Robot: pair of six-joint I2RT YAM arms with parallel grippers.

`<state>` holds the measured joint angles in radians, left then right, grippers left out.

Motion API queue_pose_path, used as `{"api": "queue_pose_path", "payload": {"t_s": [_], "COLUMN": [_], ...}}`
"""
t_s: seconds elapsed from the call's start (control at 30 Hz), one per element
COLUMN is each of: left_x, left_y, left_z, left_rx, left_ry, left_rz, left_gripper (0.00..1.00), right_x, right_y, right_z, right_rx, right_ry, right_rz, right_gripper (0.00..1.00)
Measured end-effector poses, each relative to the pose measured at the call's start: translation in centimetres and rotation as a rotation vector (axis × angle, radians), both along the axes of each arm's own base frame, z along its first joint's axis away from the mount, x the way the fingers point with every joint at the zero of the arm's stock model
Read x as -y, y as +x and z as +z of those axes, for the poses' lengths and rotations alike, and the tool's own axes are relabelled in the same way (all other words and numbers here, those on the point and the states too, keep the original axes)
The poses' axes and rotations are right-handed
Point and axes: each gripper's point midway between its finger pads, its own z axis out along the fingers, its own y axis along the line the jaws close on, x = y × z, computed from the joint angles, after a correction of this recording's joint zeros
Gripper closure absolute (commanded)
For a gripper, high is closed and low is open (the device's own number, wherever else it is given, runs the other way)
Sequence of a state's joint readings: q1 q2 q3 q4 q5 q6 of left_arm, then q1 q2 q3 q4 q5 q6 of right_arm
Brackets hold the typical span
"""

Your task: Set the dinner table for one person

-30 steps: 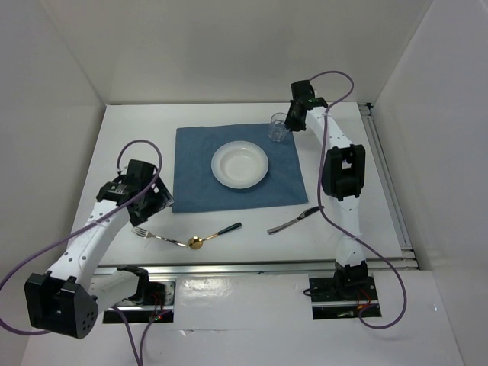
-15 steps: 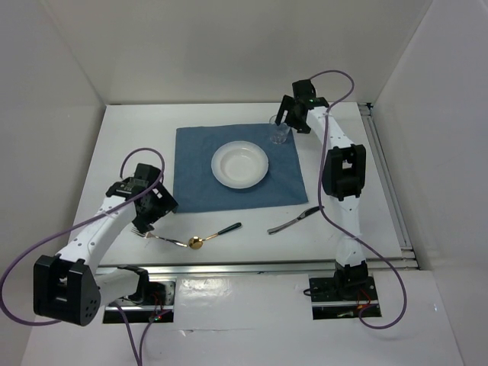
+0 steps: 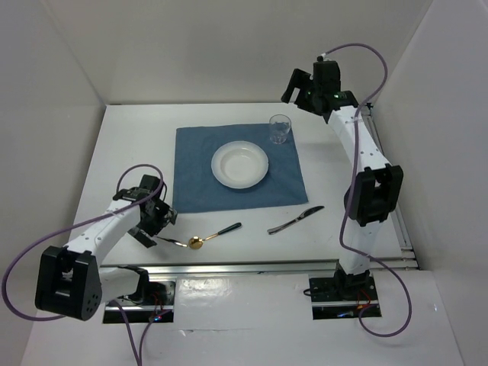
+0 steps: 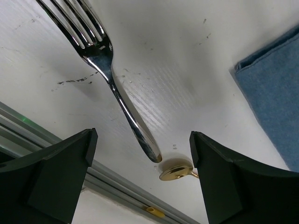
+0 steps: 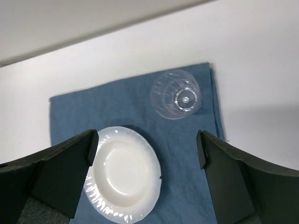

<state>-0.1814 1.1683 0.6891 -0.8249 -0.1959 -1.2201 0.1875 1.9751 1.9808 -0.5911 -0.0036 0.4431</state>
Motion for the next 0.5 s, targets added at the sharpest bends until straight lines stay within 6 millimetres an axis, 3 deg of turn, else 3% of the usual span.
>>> {"api": "queue_pose_path", "payload": {"t_s": [0.1, 0.2, 0.33, 0.47, 0.5], "left_x": [0.0, 0.0, -0.2, -0.3, -0.3], "left_y": [0.0, -0.3, -1.2, -1.7, -1.7], "left_z": [-0.6, -1.3, -2.5, -3.5, -3.5], "left_rx": [-0.026, -0.049, -0.070, -0.094, -0.096], "left_ry": [0.000, 0.000, 0.005, 0.012, 0.013], "left_rz": [0.029, 0.057, 0.088, 0.100, 0.100], "left_gripper": [0.00, 0.01, 0.16, 0.22, 0.31], "right_x": [-0.6, -1.5, -2.6, -3.0, -3.1], "right_y": [-1.0, -2.1, -3.1, -4.4, -4.6], "right_z": [2.8, 2.5, -0.4, -3.5, -4.1], "right_rx": [0.074, 0.073, 0.011, -0.061, -0.074], "right_ry": [0.022, 0.026, 0.020, 0.003, -0.001], "right_rz": [0.038, 0.073, 0.115, 0.136, 0.138], "right_gripper": [0.01, 0.01, 0.01, 0.01, 0.01]}}
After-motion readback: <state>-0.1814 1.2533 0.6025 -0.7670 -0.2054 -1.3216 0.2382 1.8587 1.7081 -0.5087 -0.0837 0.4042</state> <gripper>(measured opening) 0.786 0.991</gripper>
